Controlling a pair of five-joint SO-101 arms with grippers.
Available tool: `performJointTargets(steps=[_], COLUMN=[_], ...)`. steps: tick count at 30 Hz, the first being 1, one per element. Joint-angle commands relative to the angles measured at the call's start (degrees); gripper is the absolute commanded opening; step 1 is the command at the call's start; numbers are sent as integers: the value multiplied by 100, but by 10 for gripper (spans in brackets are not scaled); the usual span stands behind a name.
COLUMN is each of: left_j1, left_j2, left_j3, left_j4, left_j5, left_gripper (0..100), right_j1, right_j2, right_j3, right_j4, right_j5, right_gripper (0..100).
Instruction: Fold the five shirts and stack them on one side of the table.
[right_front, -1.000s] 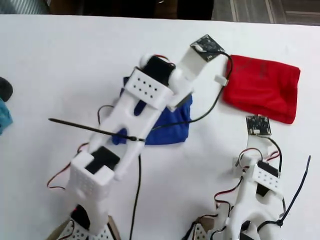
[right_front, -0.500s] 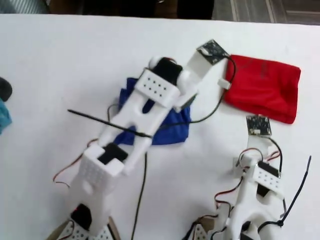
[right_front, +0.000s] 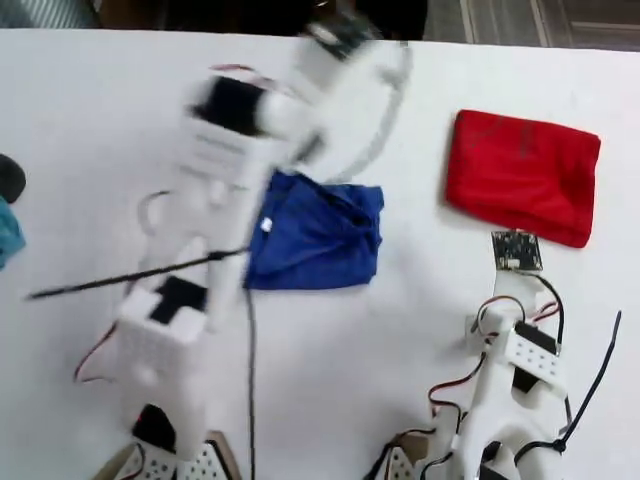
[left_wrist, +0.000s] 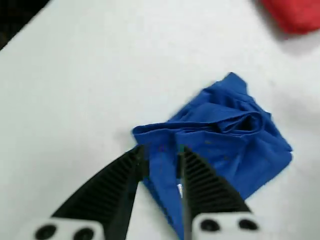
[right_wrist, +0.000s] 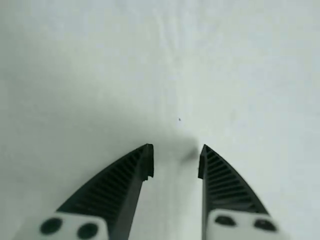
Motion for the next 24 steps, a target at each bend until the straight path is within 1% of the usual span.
performJointTargets(steps=[1,3,6,8,10,13,17,19,21,24], left_j1=[-897,-1327,-1916,-2347,-2831,-3455,-3851,-4026,-4229,-4484], left_j2=[-949,-1477,-2532,-3323,-4123,-5240,-6251,-6567,-6778,-6910], left_j3=[497,1279,2835,4092,5525,7820,10457,11433,12110,12541], left_j4=[105,105,79,-185,-853,-2127,-3288,-3824,-4255,-4554], left_j5=[-79,-123,-484,-668,-809,-844,-809,-800,-651,-352], left_gripper=[23,27,27,27,27,26,26,26,26,26], right_j1=[-242,-391,-752,-1156,-1684,-2686,-4215,-4822,-5288,-5824], right_j2=[-154,-154,-154,-136,13,593,1938,2782,3714,5051], right_j3=[-44,-185,-1055,-1952,-2884,-4264,-5899,-6708,-7578,-8932], right_j4=[-154,-48,1024,1851,2484,3116,3591,3758,3934,4330], right_j5=[-35,-35,-70,-343,-607,-967,-1143,-1160,-1178,-1178], right_gripper=[78,13,53,62,63,64,66,66,66,66])
